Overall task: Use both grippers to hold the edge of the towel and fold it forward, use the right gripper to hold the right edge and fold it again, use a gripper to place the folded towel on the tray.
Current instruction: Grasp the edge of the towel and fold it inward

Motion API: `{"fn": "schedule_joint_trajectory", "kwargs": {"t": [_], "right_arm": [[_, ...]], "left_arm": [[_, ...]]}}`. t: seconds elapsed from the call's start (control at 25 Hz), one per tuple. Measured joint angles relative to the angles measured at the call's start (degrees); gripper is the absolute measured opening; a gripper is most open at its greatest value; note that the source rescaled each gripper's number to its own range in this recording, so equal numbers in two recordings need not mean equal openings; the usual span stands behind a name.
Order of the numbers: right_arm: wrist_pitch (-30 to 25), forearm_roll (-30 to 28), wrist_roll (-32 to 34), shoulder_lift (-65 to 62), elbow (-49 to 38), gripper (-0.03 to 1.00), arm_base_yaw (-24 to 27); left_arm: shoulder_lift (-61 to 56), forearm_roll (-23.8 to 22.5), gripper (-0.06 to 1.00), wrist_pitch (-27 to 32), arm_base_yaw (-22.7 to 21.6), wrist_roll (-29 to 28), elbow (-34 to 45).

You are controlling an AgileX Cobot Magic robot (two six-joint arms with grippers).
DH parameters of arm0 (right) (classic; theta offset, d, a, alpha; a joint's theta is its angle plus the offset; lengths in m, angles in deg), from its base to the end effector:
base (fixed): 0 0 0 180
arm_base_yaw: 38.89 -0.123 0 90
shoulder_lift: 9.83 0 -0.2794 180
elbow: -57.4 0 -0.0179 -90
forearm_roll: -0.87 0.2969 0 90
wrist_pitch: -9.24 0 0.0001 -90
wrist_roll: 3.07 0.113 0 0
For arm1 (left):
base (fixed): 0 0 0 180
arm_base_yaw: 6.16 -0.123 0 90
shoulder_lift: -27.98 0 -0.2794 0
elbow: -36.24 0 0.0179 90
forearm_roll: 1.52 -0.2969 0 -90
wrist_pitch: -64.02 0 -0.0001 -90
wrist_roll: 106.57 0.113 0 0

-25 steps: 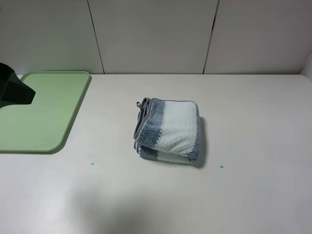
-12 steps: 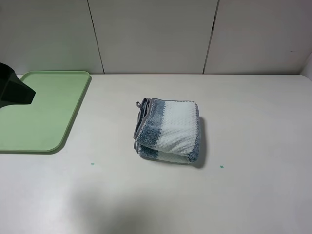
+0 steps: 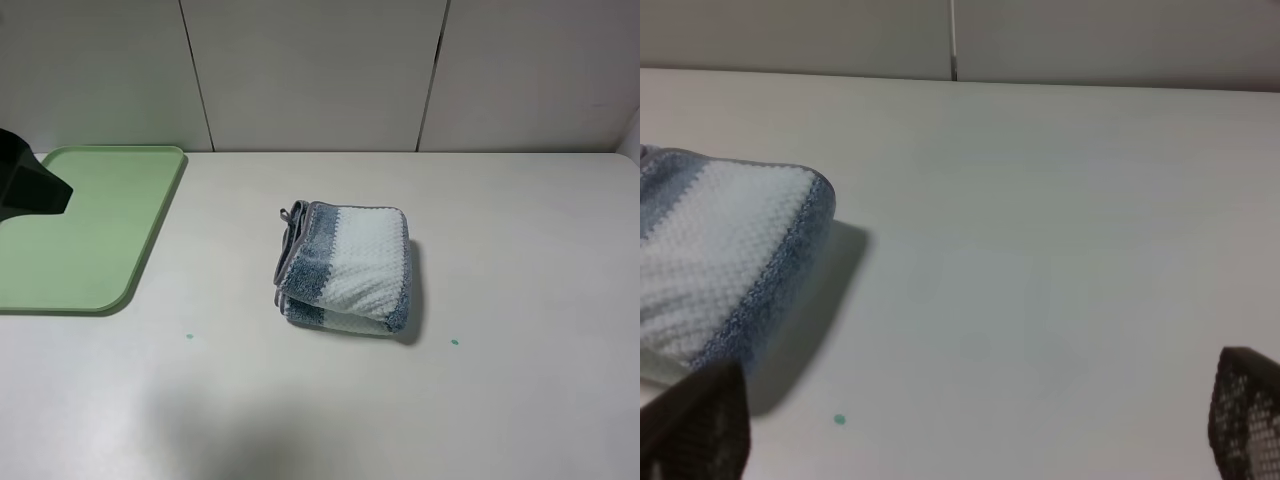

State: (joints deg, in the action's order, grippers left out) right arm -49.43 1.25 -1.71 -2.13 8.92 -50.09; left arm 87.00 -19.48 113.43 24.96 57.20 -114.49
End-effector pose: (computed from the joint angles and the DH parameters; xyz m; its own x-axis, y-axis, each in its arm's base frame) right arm 0.0610 0.0127 0.2930 -0.4175 -0.0550 -0.9070 -0.1880 0.9818 0.0270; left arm 0.2091 -0.0953 0.3098 -0.6444 0.3035 -0.7019 0.3163 0.9415 0.1167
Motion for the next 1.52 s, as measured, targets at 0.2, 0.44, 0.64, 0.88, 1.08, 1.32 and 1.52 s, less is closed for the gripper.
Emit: {"fn": "schedule_joint_trajectory", "kwargs": {"t": [0.2, 0.44, 0.64, 0.88, 1.08, 1.32, 1.52], "right_arm": [[0.0, 0.0, 0.0, 0.0, 0.0, 1.0, 0.0], [0.0, 0.0, 0.0, 0.0, 0.0, 1.0, 0.0], [0.0, 0.0, 0.0, 0.0, 0.0, 1.0, 0.0], [0.0, 0.0, 0.0, 0.0, 0.0, 1.0, 0.0], [0.0, 0.0, 0.0, 0.0, 0.0, 1.0, 0.0], [0.0, 0.0, 0.0, 0.0, 0.0, 1.0, 0.0], [0.0, 0.0, 0.0, 0.0, 0.0, 1.0, 0.0]], "left_arm": [[0.4, -0.2, 1.0, -0.3, 0.0, 0.0, 0.0], [2.9, 2.9, 1.0, -0.5, 0.0, -0.4, 0.0], [7.8, 10.5, 1.0, -4.9, 0.0, -4.4, 0.0], [16.7, 15.2, 1.0, -13.5, 0.0, -7.8, 0.0], [25.4, 18.0, 1.0, -22.4, 0.0, -7.9, 0.0], [35.1, 28.5, 1.0, -32.7, 0.0, -0.8, 0.0], [41.6, 35.3, 1.0, -38.4, 0.1, 5.1, 0.0]]}}
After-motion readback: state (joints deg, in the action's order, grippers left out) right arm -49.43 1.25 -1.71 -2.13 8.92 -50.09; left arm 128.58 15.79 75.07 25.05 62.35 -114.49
